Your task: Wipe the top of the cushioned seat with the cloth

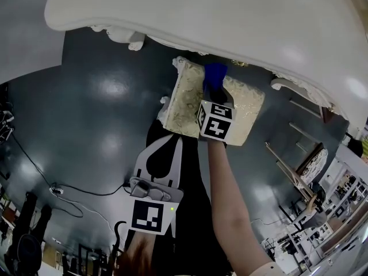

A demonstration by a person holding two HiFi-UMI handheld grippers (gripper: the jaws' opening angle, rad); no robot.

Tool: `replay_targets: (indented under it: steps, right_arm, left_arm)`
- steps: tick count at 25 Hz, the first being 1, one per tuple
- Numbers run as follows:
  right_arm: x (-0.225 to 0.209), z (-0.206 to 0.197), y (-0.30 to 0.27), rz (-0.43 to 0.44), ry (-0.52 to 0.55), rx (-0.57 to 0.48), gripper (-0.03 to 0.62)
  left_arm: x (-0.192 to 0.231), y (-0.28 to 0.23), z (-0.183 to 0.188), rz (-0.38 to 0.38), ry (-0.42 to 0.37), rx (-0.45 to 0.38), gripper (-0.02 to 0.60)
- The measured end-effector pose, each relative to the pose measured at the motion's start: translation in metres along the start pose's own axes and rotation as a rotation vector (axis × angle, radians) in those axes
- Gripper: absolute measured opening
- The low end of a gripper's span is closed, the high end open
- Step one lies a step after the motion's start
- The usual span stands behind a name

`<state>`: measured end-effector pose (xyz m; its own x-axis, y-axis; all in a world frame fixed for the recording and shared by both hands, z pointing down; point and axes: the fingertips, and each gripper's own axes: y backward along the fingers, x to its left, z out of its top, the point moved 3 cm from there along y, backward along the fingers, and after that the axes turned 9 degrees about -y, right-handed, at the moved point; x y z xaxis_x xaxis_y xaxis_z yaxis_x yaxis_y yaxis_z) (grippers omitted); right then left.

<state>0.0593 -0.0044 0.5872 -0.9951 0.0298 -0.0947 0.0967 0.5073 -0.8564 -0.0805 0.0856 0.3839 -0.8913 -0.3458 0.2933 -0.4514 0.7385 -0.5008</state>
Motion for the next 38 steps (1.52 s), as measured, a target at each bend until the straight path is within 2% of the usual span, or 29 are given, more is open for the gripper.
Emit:
replay_targets:
  steps: [27,38]
  right_arm:
    - [0.052,0.011,-0.013,0.102,0.041,0.005,0.061]
    - [0.065,0.013,-0.016,0.118,0.069,0.010,0.061]
  left_arm:
    - [0.017,0.008,0.002,0.090,0.034,-0.020,-0.002]
    - [0.019,0.008,0.002,0.112,0.049,-0.022,-0.002]
